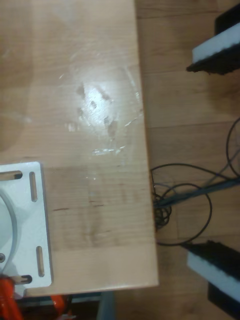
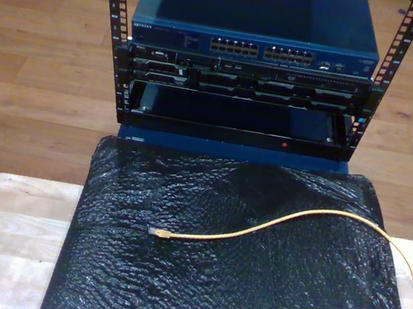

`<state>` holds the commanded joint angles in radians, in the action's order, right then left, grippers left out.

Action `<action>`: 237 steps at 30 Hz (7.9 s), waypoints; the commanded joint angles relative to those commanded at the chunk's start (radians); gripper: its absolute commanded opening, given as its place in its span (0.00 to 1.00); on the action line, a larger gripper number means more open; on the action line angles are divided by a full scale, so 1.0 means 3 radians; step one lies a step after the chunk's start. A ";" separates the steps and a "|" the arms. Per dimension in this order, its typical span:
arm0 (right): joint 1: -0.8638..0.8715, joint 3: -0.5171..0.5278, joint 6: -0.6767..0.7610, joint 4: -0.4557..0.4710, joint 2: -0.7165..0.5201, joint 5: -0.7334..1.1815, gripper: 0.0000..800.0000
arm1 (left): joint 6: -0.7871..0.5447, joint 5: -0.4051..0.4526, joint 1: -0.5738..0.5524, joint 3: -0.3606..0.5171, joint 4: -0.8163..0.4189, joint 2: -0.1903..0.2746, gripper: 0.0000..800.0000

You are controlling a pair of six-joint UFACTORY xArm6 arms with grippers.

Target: Grab the cable and plug it in

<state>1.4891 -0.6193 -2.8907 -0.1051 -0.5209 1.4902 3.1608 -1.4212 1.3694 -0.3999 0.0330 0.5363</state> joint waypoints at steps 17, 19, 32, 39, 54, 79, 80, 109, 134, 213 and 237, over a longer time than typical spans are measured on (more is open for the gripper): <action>-0.0609 -0.0716 0.1151 -0.0557 0.0271 0.0588 1.00 | 0.0849 -0.0670 -0.0829 -0.0476 0.0460 0.0005 1.00; -0.0696 -0.0798 0.1309 -0.0624 0.0276 0.0598 1.00 | 0.0951 -0.0690 -0.0941 -0.0501 0.0527 0.0005 1.00; -0.1325 -0.1233 0.2158 -0.1161 0.0271 0.0941 1.00 | 0.1662 -0.0711 -0.1529 -0.0517 0.0798 0.0010 1.00; -0.1678 -0.1263 0.2455 -0.1304 0.0245 0.0941 1.00 | 0.1851 -0.0742 -0.1688 -0.0517 0.0956 0.0015 1.00; -0.2215 -0.1345 0.2828 -0.1652 0.0199 0.0931 1.00 | 0.2204 -0.0762 -0.1903 -0.0517 0.1227 0.0036 1.00; -0.3790 -0.1304 0.3785 -0.1637 0.0148 0.0031 1.00 | 0.2470 -0.0624 -0.2117 -0.0419 0.1406 0.0005 1.00; -0.3867 -0.1299 0.3821 -0.1637 0.0148 -0.0015 1.00 | 0.2475 -0.0614 -0.2117 -0.0414 0.1406 0.0005 1.00; -0.5759 -0.1340 0.4997 -0.0788 0.0644 -0.1069 1.00 | 0.2470 -0.0598 -0.2117 -0.0384 0.1401 -0.0015 1.00; -0.6802 -0.1396 0.5923 0.0056 0.1826 -0.1964 0.99 | 0.2496 -0.0563 -0.2138 -0.0378 0.1401 -0.0138 1.00; -0.7309 -0.1330 0.7329 0.1171 0.2547 -0.2864 0.56 | 0.2511 -0.0588 -0.2143 -0.0378 0.1396 -0.0159 1.00; -0.7304 -0.1325 0.7334 0.1171 0.2547 -0.2864 0.33 | 0.2506 -0.0588 -0.2143 -0.0378 0.1396 -0.0159 1.00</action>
<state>-0.7020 -1.0167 -0.6905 0.2463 0.2432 0.6310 3.9126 -1.5976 0.7265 -0.5134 0.4519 0.4887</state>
